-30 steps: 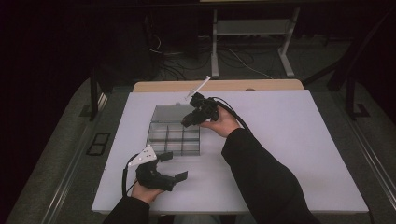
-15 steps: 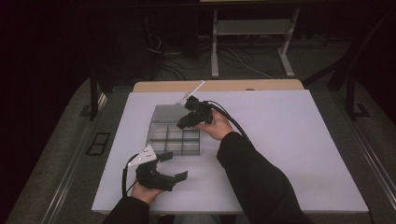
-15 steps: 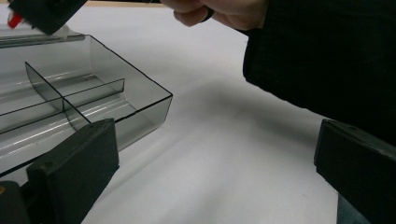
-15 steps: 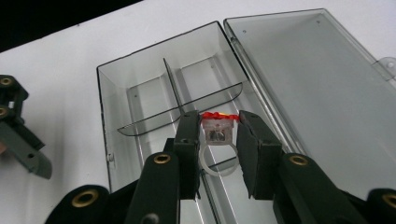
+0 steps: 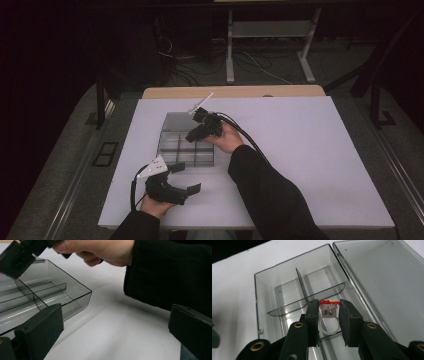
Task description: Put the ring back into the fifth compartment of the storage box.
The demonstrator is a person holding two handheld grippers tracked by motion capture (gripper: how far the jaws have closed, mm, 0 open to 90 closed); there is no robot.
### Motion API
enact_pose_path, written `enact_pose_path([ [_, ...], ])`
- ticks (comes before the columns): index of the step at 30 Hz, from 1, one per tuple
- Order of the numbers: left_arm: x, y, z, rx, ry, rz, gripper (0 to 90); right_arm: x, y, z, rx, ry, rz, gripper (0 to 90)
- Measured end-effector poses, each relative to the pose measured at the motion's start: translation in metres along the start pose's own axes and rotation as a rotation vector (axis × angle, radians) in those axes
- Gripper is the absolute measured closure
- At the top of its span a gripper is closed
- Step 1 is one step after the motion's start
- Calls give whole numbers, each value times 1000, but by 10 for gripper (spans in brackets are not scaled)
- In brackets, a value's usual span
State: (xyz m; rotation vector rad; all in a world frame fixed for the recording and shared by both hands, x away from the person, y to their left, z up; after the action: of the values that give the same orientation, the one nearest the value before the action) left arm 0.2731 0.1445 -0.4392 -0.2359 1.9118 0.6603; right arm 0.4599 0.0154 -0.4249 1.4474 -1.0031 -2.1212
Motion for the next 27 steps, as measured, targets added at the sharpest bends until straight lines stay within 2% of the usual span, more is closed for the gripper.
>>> enact_pose_path([
  [9,0,-1,0,5,-1,1,0,0,-17,-3,-1,9,19,687],
  [11,0,-1,0,5,-1,0,0,-1,-18,-2,0,-2,28,686],
  [17,0,-1,0,6,3,0,0,0,-21,-2,6,6,34,657],
  [22,0,-1,0,8,3,2,0,-2,-13,0,10,5,19,603],
  [27,0,-1,0,9,1,5,0,-3,3,5,40,25,-3,541],
])
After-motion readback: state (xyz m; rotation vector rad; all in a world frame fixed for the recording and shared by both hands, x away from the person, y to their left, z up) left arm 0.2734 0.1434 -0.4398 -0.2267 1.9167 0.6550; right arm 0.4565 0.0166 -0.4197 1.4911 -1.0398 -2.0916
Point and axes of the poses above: each handheld gripper's, and its own axes: y roughly backward along the jaws, x roughly out of its underside, z roughly to its left, the point moved 3 cm from there along -y, roughly forward along the jaws
